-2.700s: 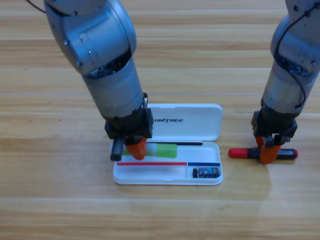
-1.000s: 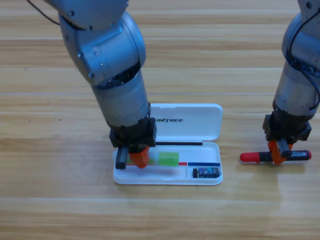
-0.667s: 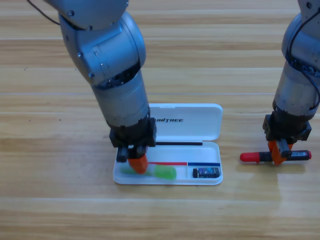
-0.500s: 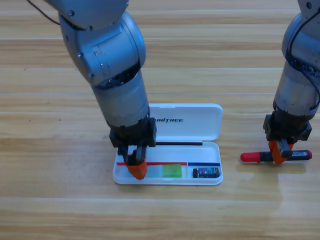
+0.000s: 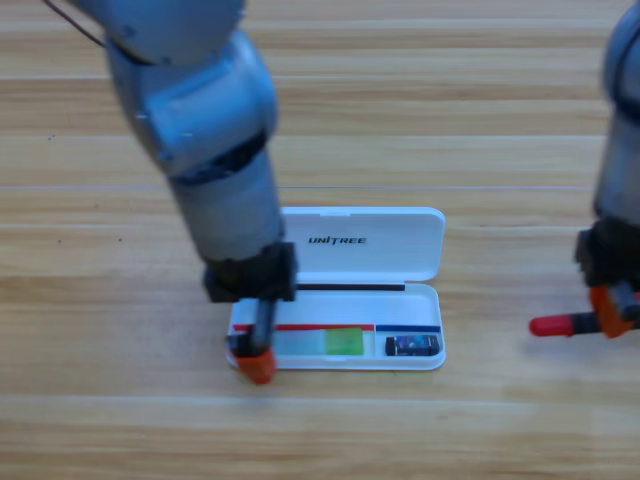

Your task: Clean up eraser and pencils

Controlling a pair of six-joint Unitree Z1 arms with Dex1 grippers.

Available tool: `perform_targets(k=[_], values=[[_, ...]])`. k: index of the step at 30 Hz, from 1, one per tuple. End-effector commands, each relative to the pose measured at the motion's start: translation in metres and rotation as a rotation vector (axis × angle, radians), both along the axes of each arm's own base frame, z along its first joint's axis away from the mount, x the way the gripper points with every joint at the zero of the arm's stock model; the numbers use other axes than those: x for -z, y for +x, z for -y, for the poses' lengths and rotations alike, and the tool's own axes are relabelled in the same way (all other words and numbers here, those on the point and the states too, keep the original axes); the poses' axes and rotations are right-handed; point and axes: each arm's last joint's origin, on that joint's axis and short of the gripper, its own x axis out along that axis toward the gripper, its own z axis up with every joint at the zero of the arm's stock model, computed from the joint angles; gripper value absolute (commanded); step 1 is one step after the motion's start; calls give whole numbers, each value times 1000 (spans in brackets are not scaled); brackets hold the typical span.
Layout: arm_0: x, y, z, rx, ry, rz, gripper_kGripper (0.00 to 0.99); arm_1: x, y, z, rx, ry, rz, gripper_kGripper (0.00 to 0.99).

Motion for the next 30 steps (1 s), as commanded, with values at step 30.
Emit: perform_targets(k=[30], values=[[-70,18,-193,-298,-211,132,990,14,5,-183,-81,131,7,0]])
